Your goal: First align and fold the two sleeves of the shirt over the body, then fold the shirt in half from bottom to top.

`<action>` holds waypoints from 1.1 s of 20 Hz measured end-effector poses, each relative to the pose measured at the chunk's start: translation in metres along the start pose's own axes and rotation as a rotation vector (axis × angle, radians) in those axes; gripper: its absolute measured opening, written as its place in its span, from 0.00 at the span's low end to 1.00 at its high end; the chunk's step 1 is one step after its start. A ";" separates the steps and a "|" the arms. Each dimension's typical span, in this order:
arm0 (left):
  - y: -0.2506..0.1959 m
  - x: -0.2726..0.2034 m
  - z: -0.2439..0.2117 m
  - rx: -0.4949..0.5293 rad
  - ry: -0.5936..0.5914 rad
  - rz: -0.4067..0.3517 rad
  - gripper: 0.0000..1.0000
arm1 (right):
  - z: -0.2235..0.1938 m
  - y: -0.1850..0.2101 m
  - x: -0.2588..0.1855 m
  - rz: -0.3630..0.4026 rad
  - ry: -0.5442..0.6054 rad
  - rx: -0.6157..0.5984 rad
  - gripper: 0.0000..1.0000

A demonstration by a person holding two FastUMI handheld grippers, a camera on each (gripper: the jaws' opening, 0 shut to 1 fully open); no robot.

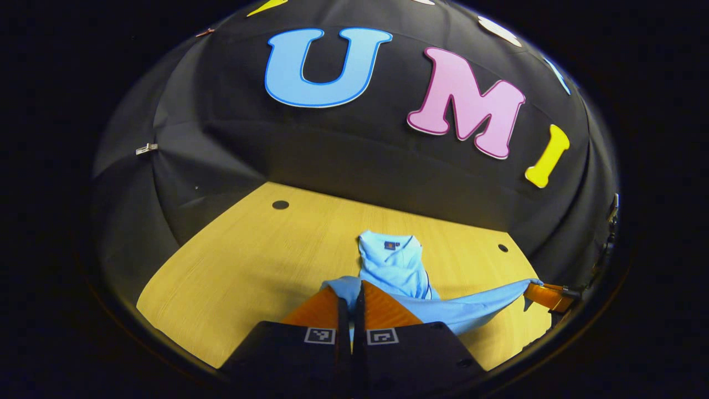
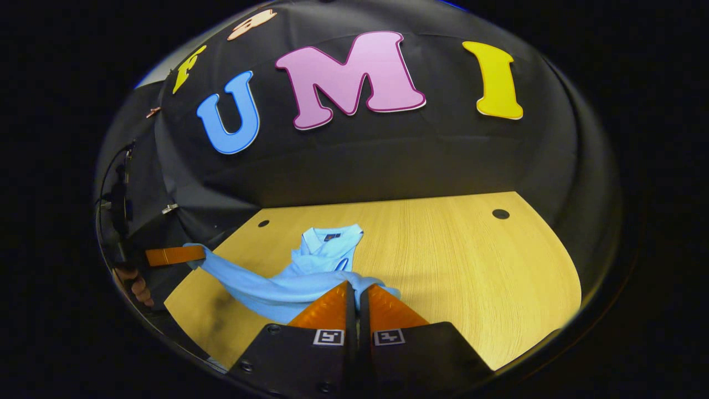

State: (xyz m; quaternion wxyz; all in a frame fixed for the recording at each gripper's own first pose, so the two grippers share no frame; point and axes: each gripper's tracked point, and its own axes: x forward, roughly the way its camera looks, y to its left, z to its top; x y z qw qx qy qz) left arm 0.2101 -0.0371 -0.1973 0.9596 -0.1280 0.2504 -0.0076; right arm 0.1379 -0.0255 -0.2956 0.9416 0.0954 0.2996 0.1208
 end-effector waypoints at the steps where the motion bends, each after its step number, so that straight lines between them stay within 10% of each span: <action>1: 0.000 0.012 0.008 -0.004 -0.012 0.006 0.11 | 0.009 -0.002 0.012 -0.004 -0.014 0.003 0.05; 11: 0.014 0.152 0.046 -0.037 -0.033 0.079 0.06 | 0.048 -0.020 0.142 -0.049 -0.033 -0.036 0.05; 22: 0.054 0.266 -0.012 -0.065 0.149 0.195 0.06 | -0.023 -0.047 0.256 -0.104 0.161 -0.052 0.05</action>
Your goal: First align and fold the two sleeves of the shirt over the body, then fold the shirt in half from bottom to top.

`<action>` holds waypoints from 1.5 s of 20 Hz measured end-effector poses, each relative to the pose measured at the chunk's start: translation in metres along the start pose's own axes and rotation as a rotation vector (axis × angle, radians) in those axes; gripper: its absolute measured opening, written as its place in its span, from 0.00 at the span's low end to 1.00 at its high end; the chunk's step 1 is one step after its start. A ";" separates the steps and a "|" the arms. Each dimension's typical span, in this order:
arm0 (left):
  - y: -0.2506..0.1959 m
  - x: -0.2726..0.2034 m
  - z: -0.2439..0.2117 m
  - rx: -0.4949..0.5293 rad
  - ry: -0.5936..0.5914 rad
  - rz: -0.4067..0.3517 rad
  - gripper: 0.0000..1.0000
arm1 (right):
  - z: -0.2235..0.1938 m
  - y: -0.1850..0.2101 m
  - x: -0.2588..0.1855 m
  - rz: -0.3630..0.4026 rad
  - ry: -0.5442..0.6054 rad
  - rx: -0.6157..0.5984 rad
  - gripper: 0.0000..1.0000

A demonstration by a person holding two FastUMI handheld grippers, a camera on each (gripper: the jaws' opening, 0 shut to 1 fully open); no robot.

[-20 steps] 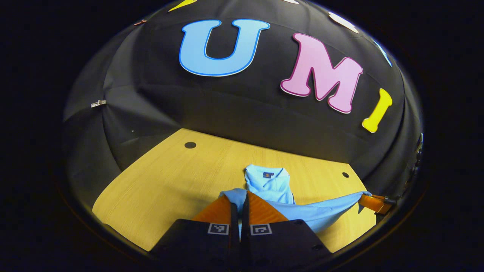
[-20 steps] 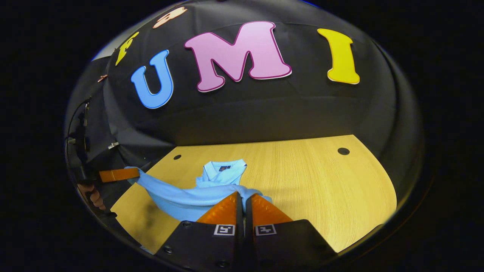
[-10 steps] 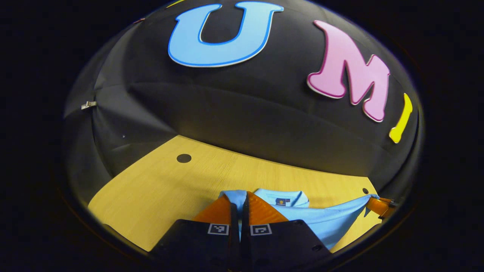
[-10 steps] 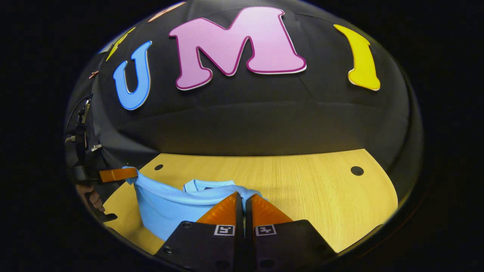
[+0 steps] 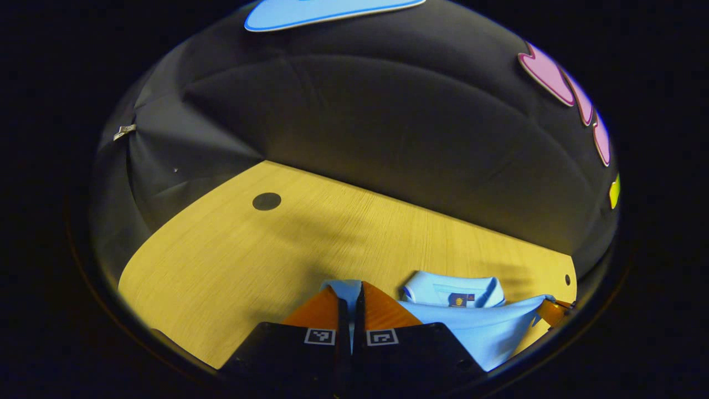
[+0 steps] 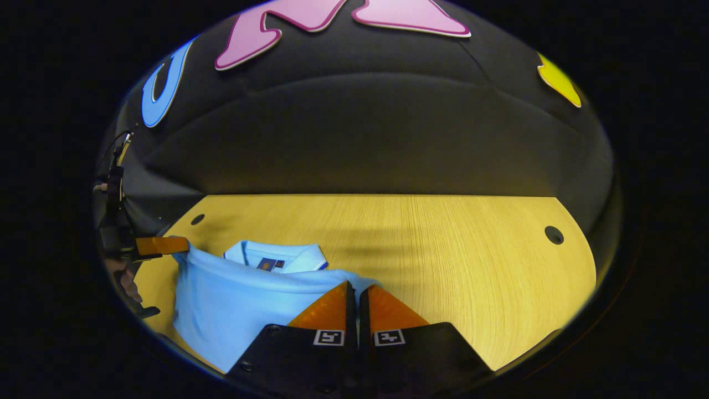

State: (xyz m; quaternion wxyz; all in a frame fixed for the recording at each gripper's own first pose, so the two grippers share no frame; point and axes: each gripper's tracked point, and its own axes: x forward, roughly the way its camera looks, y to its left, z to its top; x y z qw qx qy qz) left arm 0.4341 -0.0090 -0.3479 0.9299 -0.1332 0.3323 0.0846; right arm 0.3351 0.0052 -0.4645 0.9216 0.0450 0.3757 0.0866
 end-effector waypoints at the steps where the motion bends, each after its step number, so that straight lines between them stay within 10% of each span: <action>1: 0.001 0.005 -0.006 0.015 0.013 0.013 0.06 | -0.006 -0.002 0.005 -0.009 0.013 -0.001 0.05; 12: 0.008 0.019 -0.032 0.096 0.086 0.072 0.11 | -0.027 -0.013 0.021 -0.058 0.068 -0.003 0.19; 26: 0.015 -0.006 -0.025 0.235 0.035 0.091 0.75 | -0.011 -0.012 -0.003 -0.046 0.060 0.019 0.65; 30: 0.000 -0.035 -0.018 0.306 -0.022 0.042 0.77 | 0.008 -0.009 -0.033 -0.040 0.002 0.017 0.77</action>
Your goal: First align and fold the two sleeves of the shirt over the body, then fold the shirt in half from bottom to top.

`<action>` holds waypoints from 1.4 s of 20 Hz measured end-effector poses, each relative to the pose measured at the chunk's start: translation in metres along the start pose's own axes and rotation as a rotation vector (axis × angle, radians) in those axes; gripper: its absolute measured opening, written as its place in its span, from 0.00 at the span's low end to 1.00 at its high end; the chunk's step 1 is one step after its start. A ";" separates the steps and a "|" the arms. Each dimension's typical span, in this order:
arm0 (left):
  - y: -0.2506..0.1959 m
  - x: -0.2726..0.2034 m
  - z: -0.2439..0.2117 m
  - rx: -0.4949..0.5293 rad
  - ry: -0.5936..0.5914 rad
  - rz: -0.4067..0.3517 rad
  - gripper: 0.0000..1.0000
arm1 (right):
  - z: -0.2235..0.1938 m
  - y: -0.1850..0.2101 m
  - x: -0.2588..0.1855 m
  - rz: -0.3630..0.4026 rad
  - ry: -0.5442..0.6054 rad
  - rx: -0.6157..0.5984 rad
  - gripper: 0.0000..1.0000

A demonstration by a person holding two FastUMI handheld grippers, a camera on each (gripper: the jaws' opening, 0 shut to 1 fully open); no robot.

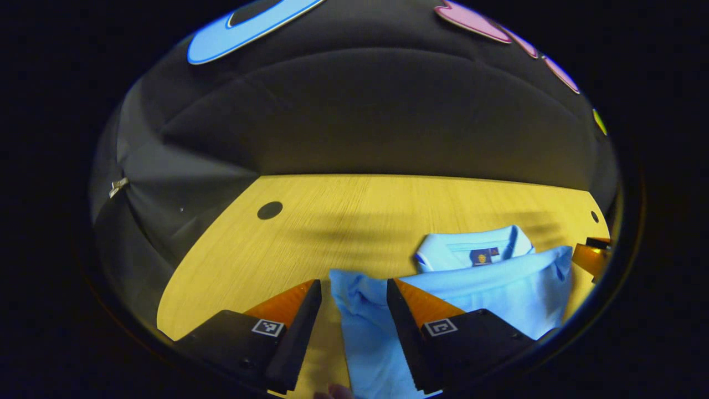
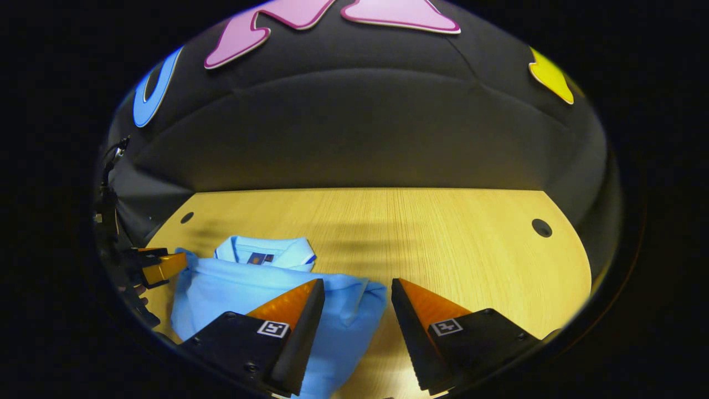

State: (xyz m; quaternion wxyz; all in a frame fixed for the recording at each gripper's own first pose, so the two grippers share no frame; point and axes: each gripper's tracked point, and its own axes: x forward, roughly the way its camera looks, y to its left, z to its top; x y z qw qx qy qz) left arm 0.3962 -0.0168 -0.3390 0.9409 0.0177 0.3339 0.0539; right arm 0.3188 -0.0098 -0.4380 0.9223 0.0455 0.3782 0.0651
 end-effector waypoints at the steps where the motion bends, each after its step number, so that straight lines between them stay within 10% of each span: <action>1: -0.005 -0.010 0.003 0.013 -0.015 -0.018 0.77 | 0.003 0.001 -0.011 0.004 -0.011 -0.001 0.80; 14: -0.038 -0.204 -0.006 0.036 -0.168 -0.188 0.77 | 0.028 0.037 -0.180 0.077 -0.147 -0.015 0.88; 28: -0.007 -0.400 -0.034 0.053 -0.333 -0.182 0.77 | 0.027 0.085 -0.369 0.176 -0.292 0.035 0.98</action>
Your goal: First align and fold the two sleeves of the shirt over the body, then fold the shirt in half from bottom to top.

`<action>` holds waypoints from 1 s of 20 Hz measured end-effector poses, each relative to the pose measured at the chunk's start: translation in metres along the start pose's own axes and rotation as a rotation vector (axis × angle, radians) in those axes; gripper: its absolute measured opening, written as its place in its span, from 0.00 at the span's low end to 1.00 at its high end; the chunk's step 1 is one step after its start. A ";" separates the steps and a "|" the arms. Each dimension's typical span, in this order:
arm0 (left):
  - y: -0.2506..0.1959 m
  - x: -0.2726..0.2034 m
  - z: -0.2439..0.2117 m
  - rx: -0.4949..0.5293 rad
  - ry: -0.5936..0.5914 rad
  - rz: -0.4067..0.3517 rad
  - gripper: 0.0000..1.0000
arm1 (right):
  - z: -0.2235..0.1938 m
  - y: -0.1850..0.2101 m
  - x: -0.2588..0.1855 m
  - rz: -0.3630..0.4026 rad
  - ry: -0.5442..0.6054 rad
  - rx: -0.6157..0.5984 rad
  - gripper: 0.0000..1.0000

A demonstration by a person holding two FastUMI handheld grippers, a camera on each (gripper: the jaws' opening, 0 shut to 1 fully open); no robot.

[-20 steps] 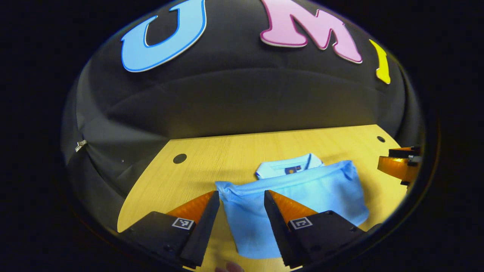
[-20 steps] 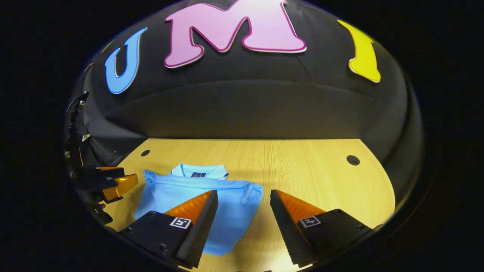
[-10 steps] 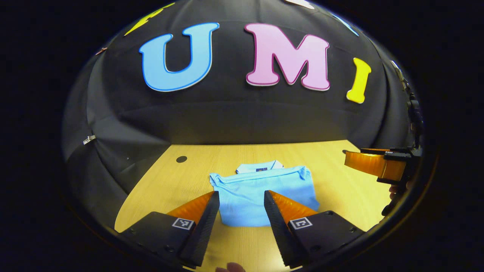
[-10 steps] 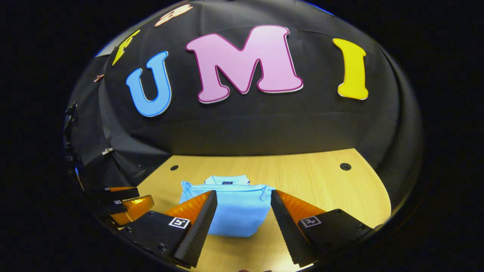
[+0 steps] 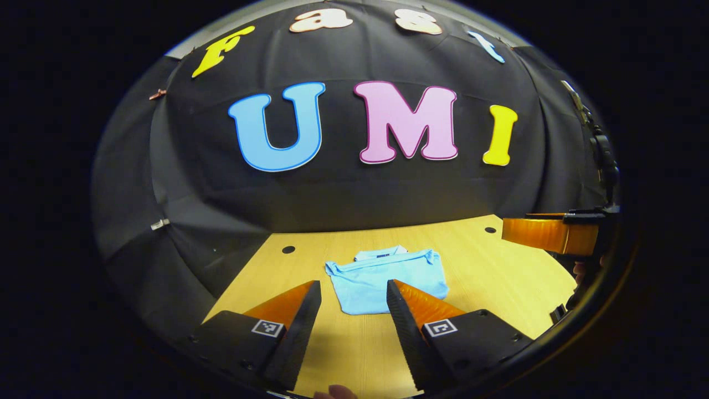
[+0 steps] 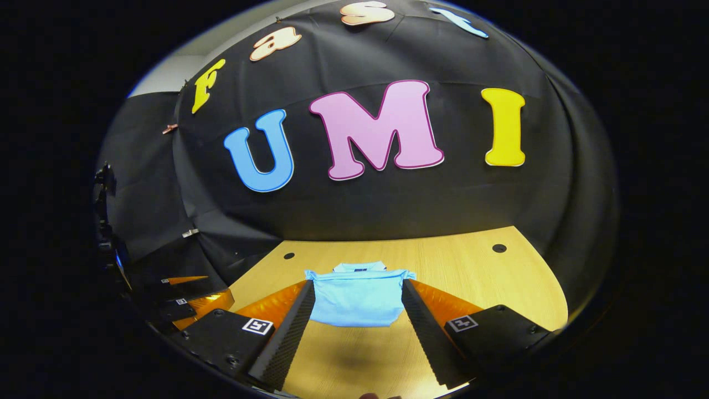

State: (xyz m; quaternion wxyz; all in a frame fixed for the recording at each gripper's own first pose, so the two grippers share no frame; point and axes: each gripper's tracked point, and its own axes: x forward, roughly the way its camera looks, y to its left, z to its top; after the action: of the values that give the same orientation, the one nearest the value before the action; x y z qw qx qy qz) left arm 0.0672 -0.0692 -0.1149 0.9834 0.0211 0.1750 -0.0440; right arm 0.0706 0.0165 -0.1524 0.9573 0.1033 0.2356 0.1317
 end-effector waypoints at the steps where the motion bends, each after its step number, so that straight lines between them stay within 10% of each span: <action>1: -0.008 -0.010 0.000 0.000 -0.002 -0.015 0.77 | -0.001 0.002 -0.011 0.000 -0.002 -0.007 0.98; 20: 0.000 -0.041 0.009 -0.029 -0.060 0.053 0.89 | -0.023 0.037 -0.034 0.054 0.025 -0.090 0.98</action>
State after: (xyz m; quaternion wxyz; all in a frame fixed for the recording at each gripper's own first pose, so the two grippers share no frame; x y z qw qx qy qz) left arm 0.0317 -0.0661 -0.0922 0.9892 0.0100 0.1456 -0.0158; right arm 0.0228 0.0442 -0.1487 0.9542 0.0647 0.2383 0.1691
